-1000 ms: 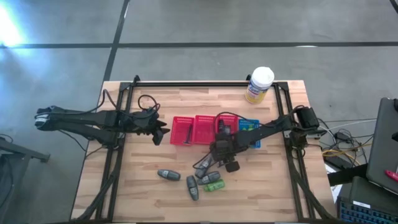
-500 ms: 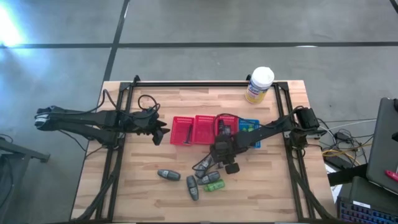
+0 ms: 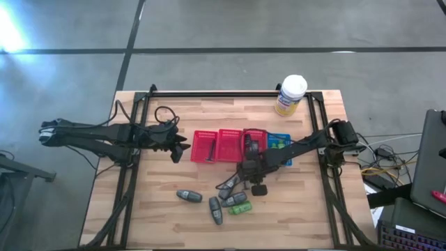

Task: Pick & Place Travel size toiletries
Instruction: Put the razor into the left red bin

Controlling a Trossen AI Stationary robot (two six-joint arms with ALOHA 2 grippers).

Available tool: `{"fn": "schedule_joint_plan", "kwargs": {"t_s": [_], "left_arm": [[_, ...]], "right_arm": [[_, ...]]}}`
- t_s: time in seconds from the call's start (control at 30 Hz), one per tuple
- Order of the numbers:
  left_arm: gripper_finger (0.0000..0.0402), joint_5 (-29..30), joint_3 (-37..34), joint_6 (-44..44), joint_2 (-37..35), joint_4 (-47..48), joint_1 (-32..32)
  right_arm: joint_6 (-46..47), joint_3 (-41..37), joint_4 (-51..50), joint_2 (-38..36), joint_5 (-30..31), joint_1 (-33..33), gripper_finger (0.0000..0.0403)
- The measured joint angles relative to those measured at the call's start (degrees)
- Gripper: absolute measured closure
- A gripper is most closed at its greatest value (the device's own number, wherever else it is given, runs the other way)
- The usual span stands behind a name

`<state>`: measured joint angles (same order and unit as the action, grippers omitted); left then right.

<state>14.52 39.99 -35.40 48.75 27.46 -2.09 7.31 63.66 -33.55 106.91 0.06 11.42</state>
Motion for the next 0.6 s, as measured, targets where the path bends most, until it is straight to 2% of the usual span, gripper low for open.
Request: {"fn": "schedule_joint_plan", "kwargs": {"t_s": [0.23,0.47,0.6], "left_arm": [[0.0209,0.00,0.00,0.02,0.00,-0.01,0.00],[0.0209,0.00,0.00,1.54,0.00,-0.62,0.02],[0.0209,0.01,0.00,2.44,0.00,-1.18,0.02]], "right_arm": [[2.03,7.50,-11.81,-1.40,1.50,0.40,0.0369],[-4.54,16.65,-19.71,-2.67,12.87,3.04,0.0371],[-1.07,17.81,-22.75,-2.33,18.78,2.90,0.0371]]}}
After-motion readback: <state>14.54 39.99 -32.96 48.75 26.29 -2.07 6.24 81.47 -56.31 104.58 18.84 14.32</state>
